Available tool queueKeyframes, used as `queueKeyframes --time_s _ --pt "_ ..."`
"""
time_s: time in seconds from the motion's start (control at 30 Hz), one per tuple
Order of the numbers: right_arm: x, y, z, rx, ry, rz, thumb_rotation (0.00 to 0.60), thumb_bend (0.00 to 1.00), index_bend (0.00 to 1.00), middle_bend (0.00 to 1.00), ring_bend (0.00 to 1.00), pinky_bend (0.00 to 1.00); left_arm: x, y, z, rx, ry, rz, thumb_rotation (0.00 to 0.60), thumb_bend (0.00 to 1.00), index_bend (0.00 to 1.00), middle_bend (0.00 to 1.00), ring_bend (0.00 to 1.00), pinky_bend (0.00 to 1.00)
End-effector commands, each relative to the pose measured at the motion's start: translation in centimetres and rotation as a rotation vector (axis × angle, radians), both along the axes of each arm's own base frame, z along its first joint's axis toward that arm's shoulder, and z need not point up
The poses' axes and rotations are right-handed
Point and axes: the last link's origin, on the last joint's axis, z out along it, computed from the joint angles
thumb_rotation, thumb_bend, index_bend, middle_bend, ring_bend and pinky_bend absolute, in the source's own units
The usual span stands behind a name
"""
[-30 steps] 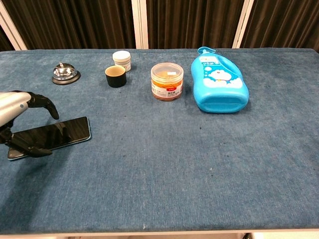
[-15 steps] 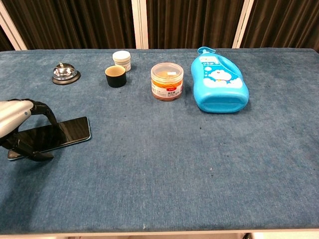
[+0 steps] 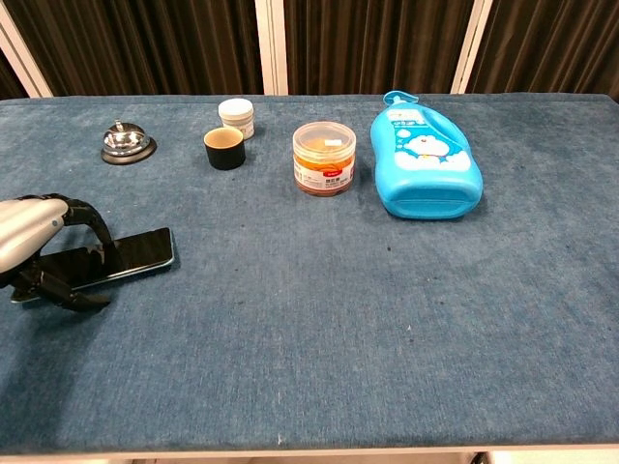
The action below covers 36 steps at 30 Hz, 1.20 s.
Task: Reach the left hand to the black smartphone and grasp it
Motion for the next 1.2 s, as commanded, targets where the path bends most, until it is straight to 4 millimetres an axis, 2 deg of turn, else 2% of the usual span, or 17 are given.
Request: queueKeyframes --time_s 0.03,0.17,0.37,0.63,0.9,0.97,1.07,1.2 --pt "0.0 0.0 0.0 0.0 0.0 0.0 0.6 0.3 0.0 0.05 0.0 0.0 -0.2 0.2 -0.1 0.007 -0.01 0.009 0.6 0.26 0.35 0.12 0.05 0.0" --pt "0.1 0.0 0.0 0.0 -0.001 0.001 0.6 0.3 0.0 0.05 0.0 0.0 -0.7 0.6 -0.2 0.028 -0.033 0.014 0.6 0.41 0.44 0.15 0.05 0.0" --pt "0.1 0.1 0.0 -0.001 -0.005 0.001 0.6 0.3 0.0 0.05 0.0 0.0 -0.8 0.8 0.6 0.043 -0.082 -0.026 0.6 0.54 0.51 0.18 0.06 0.0" --pt "0.1 0.6 0.3 -0.008 -0.01 -0.005 0.6 0.3 0.0 0.05 0.0 0.0 0.2 2.1 1.6 -0.093 -0.166 -0.127 0.6 0.56 0.52 0.18 0.06 0.0" --pt "0.1 1.2 0.5 -0.021 -0.012 -0.014 0.6 0.3 0.0 0.05 0.0 0.0 2.4 4.3 1.0 -0.252 -0.221 -0.241 0.6 0.55 0.52 0.18 0.06 0.0" --pt "0.1 1.3 0.6 -0.023 -0.013 -0.016 0.6 0.3 0.0 0.05 0.0 0.0 2.8 4.8 0.9 -0.272 -0.204 -0.264 0.6 0.54 0.45 0.16 0.04 0.0" --pt "0.1 1.4 0.7 -0.025 -0.013 -0.018 0.6 0.3 0.0 0.05 0.0 0.0 3.1 5.2 1.0 -0.292 -0.191 -0.27 0.6 0.53 0.26 0.11 0.01 0.0" --pt "0.0 1.4 0.7 -0.025 -0.016 -0.021 0.6 0.3 0.0 0.05 0.0 0.0 3.3 5.5 1.4 -0.294 -0.179 -0.273 0.6 0.52 0.16 0.1 0.0 0.0"
